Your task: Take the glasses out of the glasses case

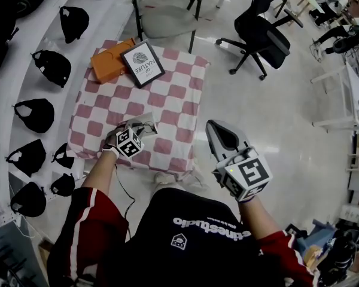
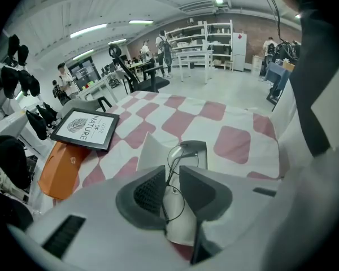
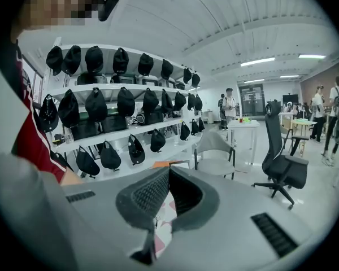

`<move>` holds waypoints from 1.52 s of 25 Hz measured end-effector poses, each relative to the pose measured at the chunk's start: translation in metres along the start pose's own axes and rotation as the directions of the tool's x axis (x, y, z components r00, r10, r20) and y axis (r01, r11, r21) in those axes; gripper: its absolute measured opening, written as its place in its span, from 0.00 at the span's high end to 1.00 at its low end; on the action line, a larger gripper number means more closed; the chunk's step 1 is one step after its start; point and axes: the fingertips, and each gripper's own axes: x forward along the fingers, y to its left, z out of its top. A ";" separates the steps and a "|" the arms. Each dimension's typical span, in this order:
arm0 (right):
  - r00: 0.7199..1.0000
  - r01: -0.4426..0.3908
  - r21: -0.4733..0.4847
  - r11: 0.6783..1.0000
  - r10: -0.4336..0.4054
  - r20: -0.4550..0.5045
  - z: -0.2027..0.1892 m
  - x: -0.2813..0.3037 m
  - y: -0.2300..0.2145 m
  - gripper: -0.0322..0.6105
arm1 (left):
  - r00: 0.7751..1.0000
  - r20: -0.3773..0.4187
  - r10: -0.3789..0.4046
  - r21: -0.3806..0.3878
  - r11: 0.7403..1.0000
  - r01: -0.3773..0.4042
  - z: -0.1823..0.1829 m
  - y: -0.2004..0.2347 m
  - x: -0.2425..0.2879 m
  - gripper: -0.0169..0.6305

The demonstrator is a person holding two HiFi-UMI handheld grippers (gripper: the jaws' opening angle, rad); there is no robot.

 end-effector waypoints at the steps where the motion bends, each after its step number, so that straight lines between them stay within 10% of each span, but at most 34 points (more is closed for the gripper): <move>1: 1.000 0.001 0.002 1.000 -0.001 -0.003 -0.001 0.000 0.000 0.96 | 1.000 -0.001 -0.001 0.003 1.000 0.001 0.000 0.001 0.002 0.85; 21: 0.999 0.023 0.021 1.000 -0.022 -0.044 -0.020 -0.006 -0.013 0.96 | 0.990 -0.128 -0.059 0.119 0.990 0.074 -0.013 -0.002 0.025 0.90; 38: 0.999 -0.004 0.034 0.999 0.005 -0.033 -0.010 -0.013 -0.008 0.96 | 0.989 -0.135 -0.064 0.068 0.995 0.074 -0.013 -0.005 0.006 0.96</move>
